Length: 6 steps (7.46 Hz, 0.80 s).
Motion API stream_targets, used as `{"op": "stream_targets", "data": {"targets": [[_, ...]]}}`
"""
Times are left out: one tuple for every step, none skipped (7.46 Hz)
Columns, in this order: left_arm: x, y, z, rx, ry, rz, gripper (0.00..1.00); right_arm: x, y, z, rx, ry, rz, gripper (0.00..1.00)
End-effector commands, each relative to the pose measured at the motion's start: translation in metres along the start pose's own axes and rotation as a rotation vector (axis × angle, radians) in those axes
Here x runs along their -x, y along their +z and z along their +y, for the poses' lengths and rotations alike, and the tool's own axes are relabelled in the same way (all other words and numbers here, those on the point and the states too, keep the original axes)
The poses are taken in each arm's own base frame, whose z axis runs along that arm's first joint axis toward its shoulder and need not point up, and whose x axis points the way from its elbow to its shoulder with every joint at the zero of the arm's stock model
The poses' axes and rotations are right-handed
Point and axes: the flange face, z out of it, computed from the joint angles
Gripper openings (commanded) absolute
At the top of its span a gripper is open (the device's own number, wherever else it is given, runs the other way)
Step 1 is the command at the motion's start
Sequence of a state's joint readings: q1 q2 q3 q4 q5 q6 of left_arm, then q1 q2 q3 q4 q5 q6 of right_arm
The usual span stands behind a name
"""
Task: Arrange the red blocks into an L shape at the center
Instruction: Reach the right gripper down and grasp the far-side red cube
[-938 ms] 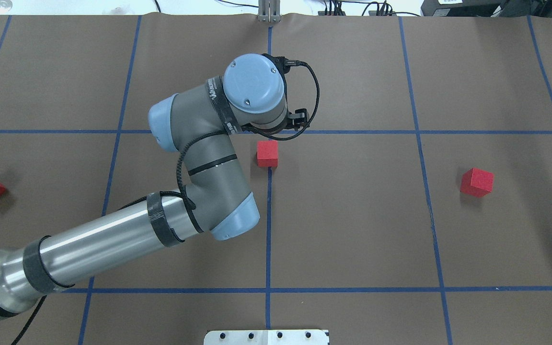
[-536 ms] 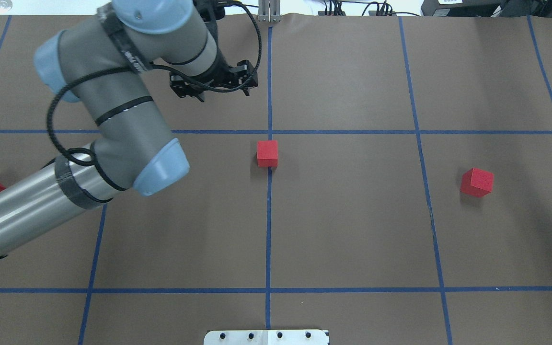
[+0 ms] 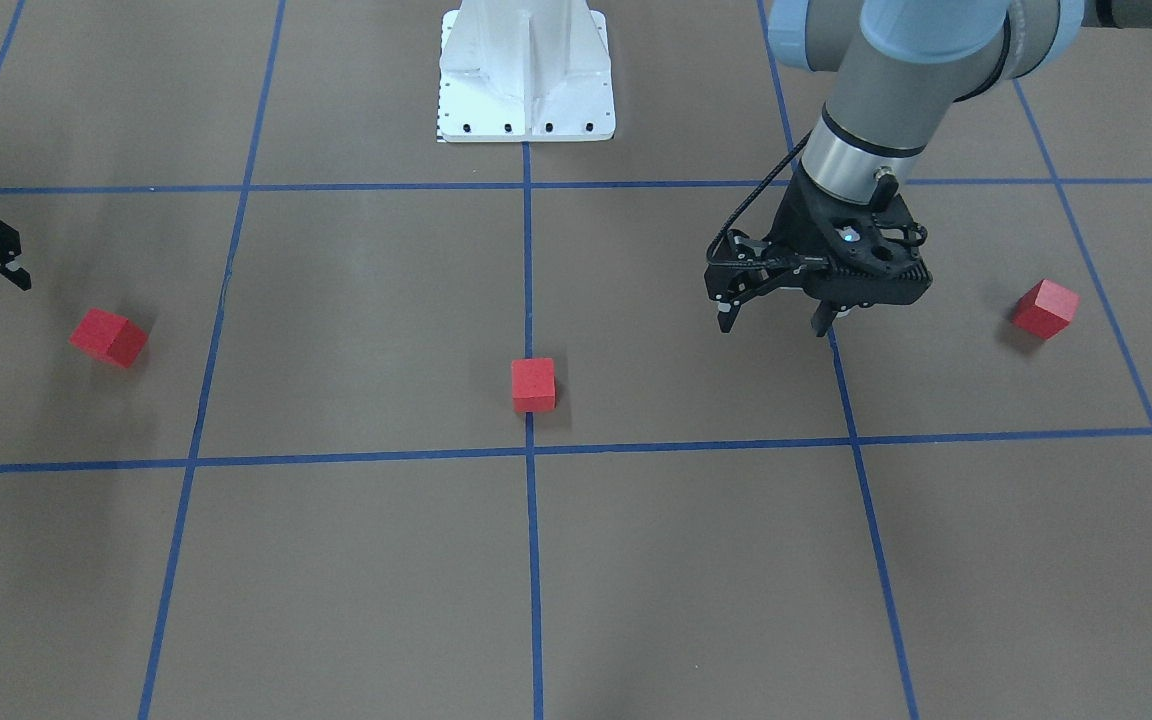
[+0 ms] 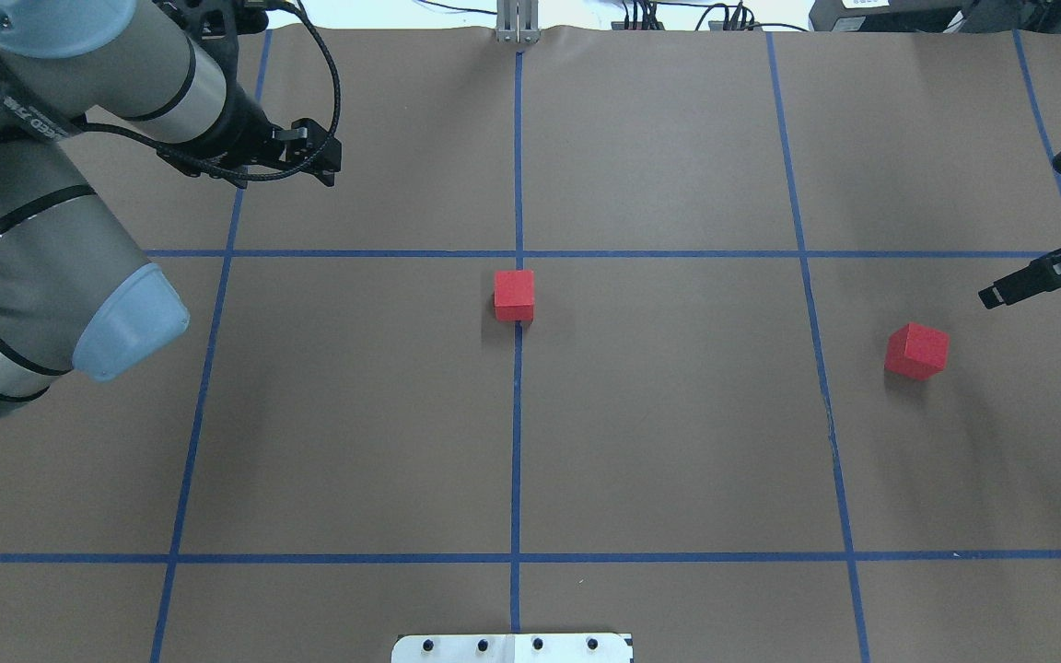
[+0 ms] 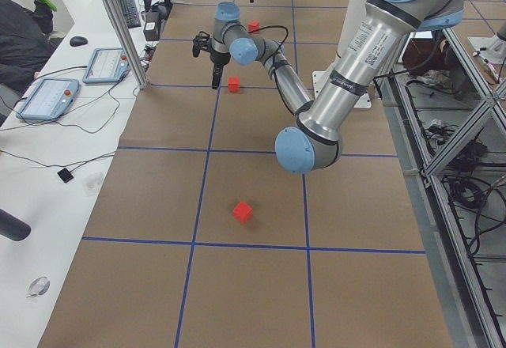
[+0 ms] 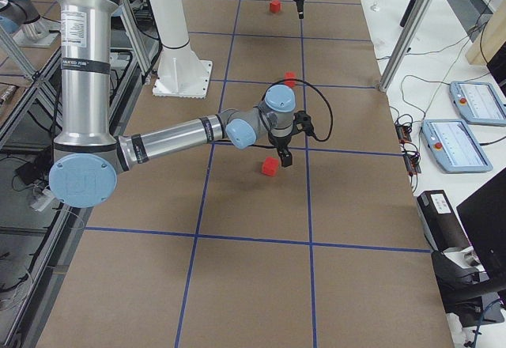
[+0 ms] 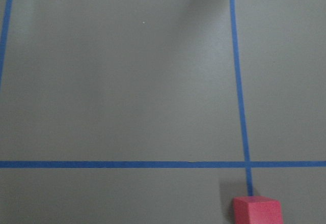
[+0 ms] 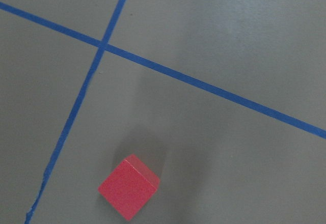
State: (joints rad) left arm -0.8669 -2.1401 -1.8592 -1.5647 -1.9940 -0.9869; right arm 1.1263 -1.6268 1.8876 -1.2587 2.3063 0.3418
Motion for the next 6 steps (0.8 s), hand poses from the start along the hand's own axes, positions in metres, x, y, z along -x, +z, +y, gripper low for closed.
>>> {"op": "stream_targets", "data": {"targets": [[0.006,0.001,0.0,-0.002,0.001,-0.007,0.99,0.01,0.01,0.002,0.01,0.286,-0.012,0.99],[0.009,0.005,0.0,0.001,-0.001,-0.015,0.99,0.024,0.02,0.0,0.028,0.46,-0.021,0.99],[0.009,0.004,0.0,0.001,0.0,-0.013,0.99,0.039,0.049,0.006,0.053,0.539,0.006,0.99],[0.009,0.007,0.0,0.002,0.0,-0.015,0.99,0.047,0.072,0.011,0.042,0.58,0.037,0.99],[0.01,0.006,-0.001,0.0,0.007,-0.016,0.99,0.038,0.09,0.014,0.024,0.585,0.062,0.99],[0.01,0.007,-0.001,0.002,0.007,-0.017,0.99,0.033,0.108,0.017,0.023,0.571,0.064,0.99]]}}
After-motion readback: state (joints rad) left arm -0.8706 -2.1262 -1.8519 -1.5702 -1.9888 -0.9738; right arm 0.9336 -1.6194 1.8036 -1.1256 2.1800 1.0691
